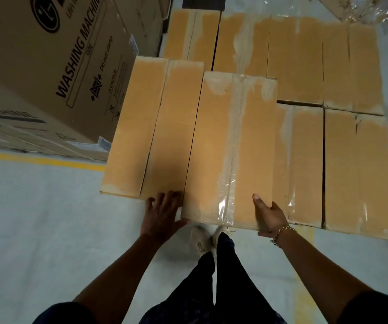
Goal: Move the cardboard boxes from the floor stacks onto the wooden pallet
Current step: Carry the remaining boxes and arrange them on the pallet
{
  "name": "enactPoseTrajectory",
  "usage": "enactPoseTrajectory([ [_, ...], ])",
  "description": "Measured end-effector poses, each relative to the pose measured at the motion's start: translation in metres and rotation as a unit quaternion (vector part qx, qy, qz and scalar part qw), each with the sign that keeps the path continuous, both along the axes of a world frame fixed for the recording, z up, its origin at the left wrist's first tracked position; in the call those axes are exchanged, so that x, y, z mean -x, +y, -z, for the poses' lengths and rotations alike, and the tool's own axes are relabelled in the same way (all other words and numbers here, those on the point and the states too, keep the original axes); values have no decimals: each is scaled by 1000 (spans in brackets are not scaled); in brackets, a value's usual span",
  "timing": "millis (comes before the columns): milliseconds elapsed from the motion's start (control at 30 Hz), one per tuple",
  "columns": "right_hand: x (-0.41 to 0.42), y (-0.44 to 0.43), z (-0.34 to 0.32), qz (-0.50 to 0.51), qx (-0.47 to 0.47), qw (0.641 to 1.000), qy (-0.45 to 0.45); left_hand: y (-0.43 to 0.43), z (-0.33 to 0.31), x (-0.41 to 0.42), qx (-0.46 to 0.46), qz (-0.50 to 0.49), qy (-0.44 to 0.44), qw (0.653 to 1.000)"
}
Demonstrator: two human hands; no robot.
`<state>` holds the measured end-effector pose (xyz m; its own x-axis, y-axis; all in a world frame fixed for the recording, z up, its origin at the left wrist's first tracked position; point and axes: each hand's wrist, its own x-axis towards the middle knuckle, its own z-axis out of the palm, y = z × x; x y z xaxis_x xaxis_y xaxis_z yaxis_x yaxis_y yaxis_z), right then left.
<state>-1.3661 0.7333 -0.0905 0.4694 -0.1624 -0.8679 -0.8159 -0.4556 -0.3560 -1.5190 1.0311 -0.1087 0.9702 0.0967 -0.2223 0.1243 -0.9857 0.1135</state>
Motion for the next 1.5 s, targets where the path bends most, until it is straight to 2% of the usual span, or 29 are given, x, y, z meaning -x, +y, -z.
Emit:
enactPoseTrajectory([
  [233, -19, 3, 11, -49, 8, 998, -26, 1, -1, -20, -13, -22, -6, 1000],
  [333, -11, -2, 12, -124, 11, 990, -73, 6, 4, -18, 6, 12, -7, 1000],
  [433, 3, -21, 15, -248, 27, 956, -152, 8, 11, -12, 15, 52, 15, 998],
  [633, 21, -38, 11, -402, 85, 894, -181, 0, 15, -14, 12, 33, 51, 998],
  [867, 15, -38, 16, -406, 117, 883, -204, 0, 8, -21, 2, 37, 68, 997],
  [1500, -7, -41, 21, -430, 118, 872, -199, -1, -1, -38, 2, 37, 74, 997],
])
